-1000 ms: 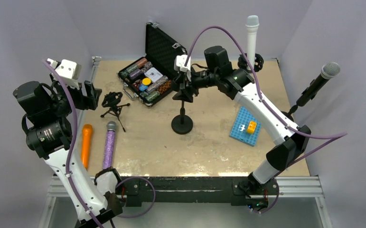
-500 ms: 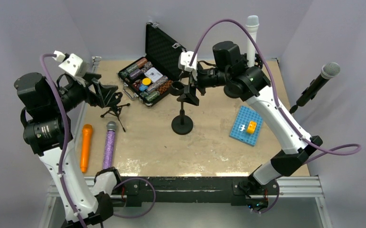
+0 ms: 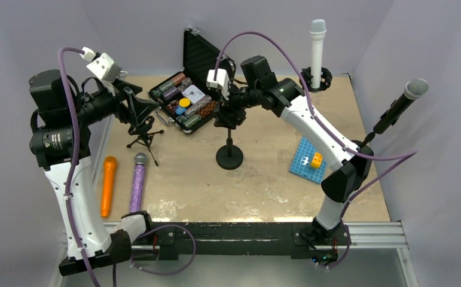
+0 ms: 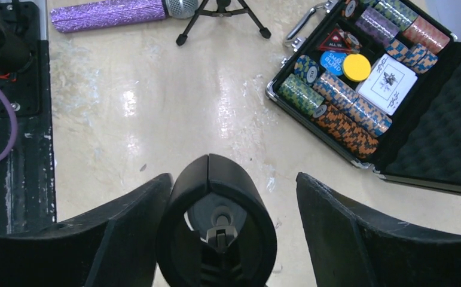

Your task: Remove the microphone from the stand

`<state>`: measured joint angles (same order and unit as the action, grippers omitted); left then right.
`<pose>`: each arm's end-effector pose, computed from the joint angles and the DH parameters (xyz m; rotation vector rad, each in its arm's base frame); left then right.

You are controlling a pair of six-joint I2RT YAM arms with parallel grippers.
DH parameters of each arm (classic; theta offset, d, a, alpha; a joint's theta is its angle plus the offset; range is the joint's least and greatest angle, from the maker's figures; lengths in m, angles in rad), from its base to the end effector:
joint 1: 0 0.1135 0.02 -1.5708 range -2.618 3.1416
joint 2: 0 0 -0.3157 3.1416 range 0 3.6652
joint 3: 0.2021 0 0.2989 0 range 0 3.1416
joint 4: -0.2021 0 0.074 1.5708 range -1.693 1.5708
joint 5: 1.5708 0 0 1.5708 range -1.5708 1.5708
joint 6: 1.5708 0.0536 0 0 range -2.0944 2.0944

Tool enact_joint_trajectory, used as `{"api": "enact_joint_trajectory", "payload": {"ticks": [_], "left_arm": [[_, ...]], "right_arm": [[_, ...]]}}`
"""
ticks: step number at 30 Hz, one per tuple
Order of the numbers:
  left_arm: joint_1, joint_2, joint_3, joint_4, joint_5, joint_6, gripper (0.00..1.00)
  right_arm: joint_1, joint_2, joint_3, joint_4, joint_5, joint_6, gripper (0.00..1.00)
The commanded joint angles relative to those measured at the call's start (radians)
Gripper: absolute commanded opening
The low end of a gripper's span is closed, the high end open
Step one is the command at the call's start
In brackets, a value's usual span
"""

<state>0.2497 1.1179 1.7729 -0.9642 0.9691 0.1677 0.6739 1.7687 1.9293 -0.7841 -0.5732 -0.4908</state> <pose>0.1824 0.0009 0.5916 0.5712 1.6893 -0.6053 0.3399 0.3086 0.4596 -1.4515 1.6146 0.7306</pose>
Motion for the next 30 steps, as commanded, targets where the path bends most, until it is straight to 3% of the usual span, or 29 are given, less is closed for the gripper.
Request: {"api": "enact_joint_trajectory", "payload": {"ticks": [1, 4, 6, 10, 13, 15, 18, 23, 27, 30], "left_arm": [[-0.029, -0.04, -0.082, 0.145, 0.112, -0.036, 0.73], [-0.045, -0.025, -0.092, 0.175, 0.14, -0.053, 0.73], [-0.095, 0.006, -0.058, 0.101, 0.128, 0.024, 0.73], [-0.276, 0.073, 0.014, -0.037, 0.061, 0.222, 0.73], [-0.443, 0.096, -0.029, -0.053, 0.004, 0.291, 0.73], [-0.55, 0.1, -0.092, -0.035, -0.027, 0.31, 0.73], [-0.678, 0.088, -0.228, 0.064, -0.051, 0.301, 0.71], [-0.808, 0.096, -0.474, 0.297, -0.029, 0.236, 0.69], [-0.916, 0.139, -0.664, 0.593, -0.131, 0.179, 0.67], [-0.955, 0.245, -0.664, 0.681, -0.088, 0.217, 0.66]], "right_arm": [[0.004, -0.031, 0.046, -0.08, 0.021, -0.026, 0.74], [0.003, -0.029, 0.08, -0.168, 0.032, 0.0, 0.57], [0.0, -0.062, 0.059, -0.182, 0.037, 0.024, 0.53], [-0.021, -0.162, -0.039, -0.141, 0.025, 0.104, 0.42], [-0.052, -0.241, -0.137, -0.128, -0.017, 0.169, 0.27], [-0.084, -0.304, -0.215, -0.111, -0.071, 0.215, 0.23], [-0.147, -0.428, -0.387, -0.052, -0.168, 0.226, 0.2], [-0.2, -0.65, -0.665, 0.115, -0.209, 0.079, 0.15], [-0.2, -0.735, -0.75, 0.126, -0.202, 0.016, 0.14], [-0.2, -0.771, -0.768, 0.099, -0.209, -0.018, 0.13]]}}
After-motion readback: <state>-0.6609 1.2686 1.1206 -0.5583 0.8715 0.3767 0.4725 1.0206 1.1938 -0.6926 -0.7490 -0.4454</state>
